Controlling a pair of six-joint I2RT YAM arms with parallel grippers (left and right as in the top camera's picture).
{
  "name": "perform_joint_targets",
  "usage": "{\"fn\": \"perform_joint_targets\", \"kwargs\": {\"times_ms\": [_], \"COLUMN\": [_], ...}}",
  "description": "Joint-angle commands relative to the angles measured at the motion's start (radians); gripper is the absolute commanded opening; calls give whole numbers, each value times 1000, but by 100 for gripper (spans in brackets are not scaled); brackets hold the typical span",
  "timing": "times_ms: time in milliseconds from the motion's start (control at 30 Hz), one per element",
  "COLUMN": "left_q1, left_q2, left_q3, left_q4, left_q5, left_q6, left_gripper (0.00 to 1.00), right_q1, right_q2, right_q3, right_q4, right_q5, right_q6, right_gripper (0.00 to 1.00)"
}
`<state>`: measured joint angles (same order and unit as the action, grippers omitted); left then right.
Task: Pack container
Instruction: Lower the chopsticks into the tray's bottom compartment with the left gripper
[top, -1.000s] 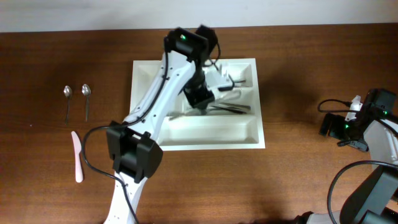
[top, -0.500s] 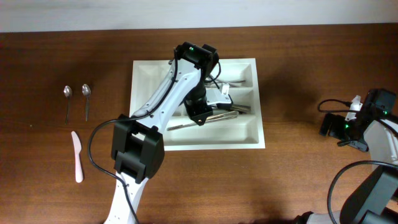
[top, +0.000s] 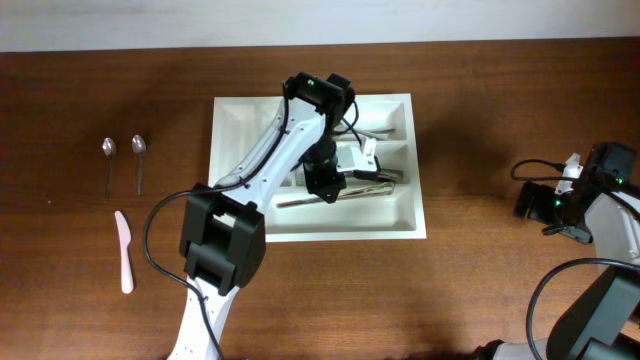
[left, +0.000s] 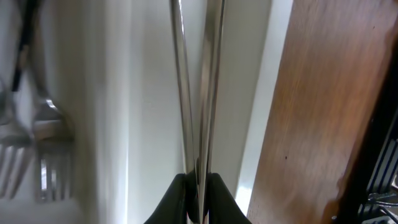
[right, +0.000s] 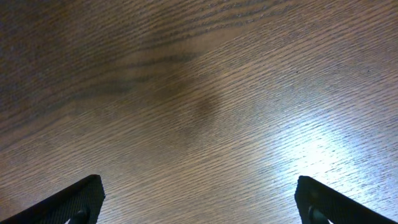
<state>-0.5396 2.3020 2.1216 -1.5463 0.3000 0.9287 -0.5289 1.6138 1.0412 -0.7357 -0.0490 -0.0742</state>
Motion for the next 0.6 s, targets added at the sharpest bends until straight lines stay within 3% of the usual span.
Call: {"fn": "perform_joint_targets", "kwargs": {"times_ms": [0,567], "left_q1": [-4,-21], "left_q2": [-13,-11], "left_q3": [-43,-75], "left_q4": [19,64], "left_q5": [-7,-15], "left_q6": [27,8], "left_gripper": [2,2], "right_q1": [-2,-2], "right_q2": [-17,-17], "right_q3": [-2,-2], "right_q4": [0,0], "right_q5": [9,9], "right_q6": [12,12], "right_gripper": [99,99]}}
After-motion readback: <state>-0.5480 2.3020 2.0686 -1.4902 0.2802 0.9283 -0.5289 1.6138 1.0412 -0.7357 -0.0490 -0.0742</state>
